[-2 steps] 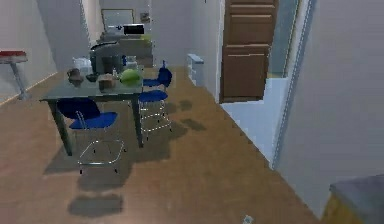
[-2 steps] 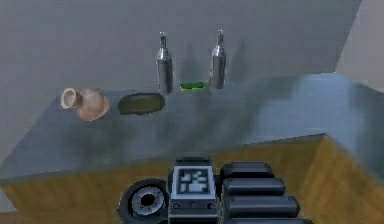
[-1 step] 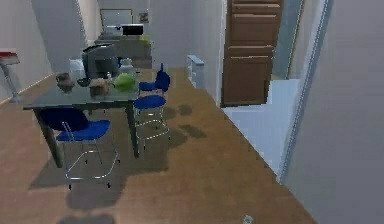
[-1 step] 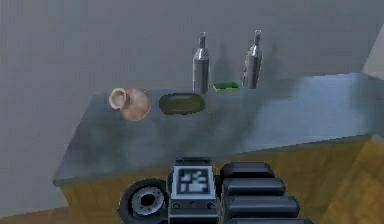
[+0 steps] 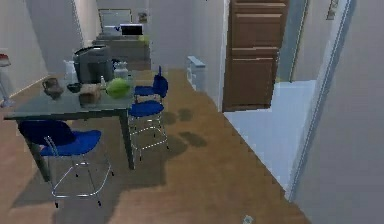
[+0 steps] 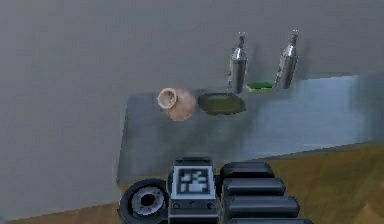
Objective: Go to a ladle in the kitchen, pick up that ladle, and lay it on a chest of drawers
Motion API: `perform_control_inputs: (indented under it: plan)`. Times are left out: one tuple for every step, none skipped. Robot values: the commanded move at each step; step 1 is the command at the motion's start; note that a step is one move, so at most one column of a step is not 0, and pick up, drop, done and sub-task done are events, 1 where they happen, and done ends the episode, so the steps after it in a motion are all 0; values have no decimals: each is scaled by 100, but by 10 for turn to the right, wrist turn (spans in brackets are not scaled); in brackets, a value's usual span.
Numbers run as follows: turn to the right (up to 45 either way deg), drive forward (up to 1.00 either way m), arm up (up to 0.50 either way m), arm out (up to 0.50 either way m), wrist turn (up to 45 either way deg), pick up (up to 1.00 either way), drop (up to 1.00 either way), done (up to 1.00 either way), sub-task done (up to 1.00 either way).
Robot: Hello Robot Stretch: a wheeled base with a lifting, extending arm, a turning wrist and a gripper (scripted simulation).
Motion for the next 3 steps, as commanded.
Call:
perform_control_inputs:
  plan:
    - [-450, 0, 0, 0, 0, 0, 0, 0, 0]
    - [-450, 0, 0, 0, 0, 0, 0, 0, 0]
    - [-120, 0, 0, 0, 0, 0, 0, 0, 0]
